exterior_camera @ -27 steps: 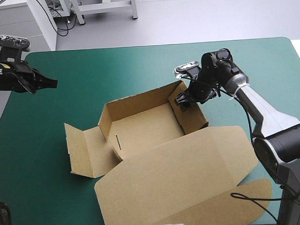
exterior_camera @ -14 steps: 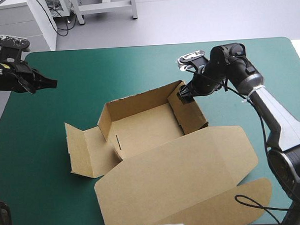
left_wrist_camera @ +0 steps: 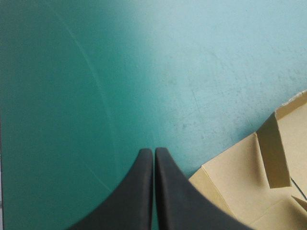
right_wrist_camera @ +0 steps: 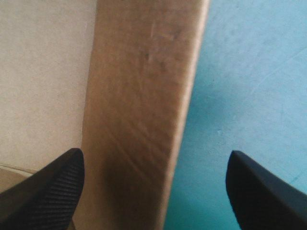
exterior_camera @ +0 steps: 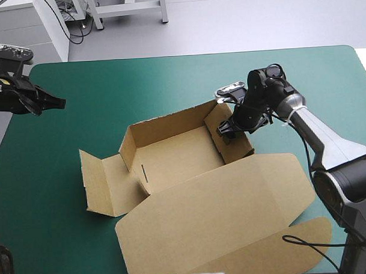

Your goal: Fold the box

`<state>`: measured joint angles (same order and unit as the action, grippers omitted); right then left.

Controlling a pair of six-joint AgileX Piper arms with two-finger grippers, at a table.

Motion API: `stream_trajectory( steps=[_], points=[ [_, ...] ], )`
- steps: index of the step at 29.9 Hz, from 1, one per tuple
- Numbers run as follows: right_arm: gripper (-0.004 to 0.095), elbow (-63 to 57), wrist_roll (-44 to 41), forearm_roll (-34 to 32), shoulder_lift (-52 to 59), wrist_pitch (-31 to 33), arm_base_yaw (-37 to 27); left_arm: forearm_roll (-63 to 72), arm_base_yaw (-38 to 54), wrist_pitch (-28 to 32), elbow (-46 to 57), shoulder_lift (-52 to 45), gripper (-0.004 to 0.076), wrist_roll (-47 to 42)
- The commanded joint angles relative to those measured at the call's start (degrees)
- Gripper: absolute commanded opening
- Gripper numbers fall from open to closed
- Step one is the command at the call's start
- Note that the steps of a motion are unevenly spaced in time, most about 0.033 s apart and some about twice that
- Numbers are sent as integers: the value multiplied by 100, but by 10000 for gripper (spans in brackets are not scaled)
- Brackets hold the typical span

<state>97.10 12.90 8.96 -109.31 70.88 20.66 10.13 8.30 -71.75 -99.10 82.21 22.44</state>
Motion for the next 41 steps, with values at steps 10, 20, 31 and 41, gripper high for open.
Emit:
stream_trajectory(
  steps=[10,20,31,41],
  points=[
    [559,102,70,185,-118,62,13,67,-17,-199,-142,-215,-8,-54],
    [-16,102,210,185,-93,62,2,119,-17,-199,-142,-215,-8,-67],
    [-19,340,243,22,948,62,-191,109,-17,-199,-142,-215,-8,-178],
    [-19,354,353,42,2387,62,-1142,-36,-17,-199,-142,-215,-8,-178]
  ],
)
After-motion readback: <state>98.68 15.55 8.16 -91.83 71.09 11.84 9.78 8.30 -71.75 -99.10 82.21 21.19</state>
